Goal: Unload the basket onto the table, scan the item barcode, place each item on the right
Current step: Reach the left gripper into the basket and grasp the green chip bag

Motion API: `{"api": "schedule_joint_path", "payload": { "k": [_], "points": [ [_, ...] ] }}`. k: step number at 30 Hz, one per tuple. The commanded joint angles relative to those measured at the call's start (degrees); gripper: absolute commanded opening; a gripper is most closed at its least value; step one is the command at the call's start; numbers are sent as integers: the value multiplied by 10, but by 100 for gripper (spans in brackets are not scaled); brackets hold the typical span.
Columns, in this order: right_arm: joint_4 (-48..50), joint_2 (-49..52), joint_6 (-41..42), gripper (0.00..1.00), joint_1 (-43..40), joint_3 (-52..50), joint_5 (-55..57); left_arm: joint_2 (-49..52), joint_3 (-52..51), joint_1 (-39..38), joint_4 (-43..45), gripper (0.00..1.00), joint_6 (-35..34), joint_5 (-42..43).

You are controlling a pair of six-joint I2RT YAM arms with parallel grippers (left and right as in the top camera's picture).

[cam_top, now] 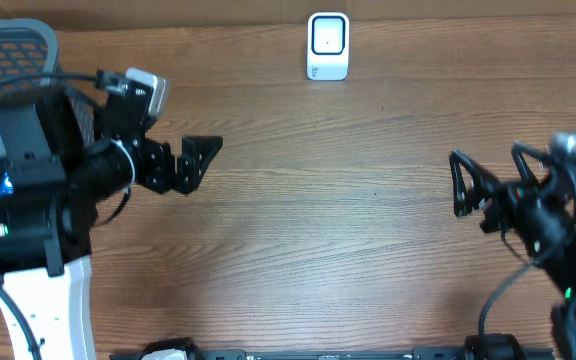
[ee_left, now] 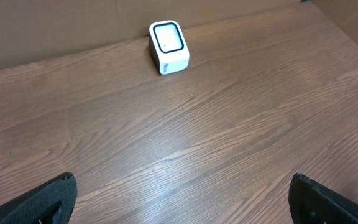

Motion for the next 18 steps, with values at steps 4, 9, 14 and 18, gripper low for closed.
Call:
{"api": "schedule_joint_path", "payload": {
  "k": [4,9,14,18],
  "points": [
    [-152,200,-11,100,-3,158,-16,48,34,3,-3,100,13,7],
    [-145,273,-12,100,-3,160,-54,61,37,4,18,100,-17,-4],
    [-145,302,-12,100,-3,160,-64,80,137,62,16,100,-143,-142],
    [-145,302,-12,100,-3,160,-64,115,235,154,10,100,-219,-231]
  ]
}}
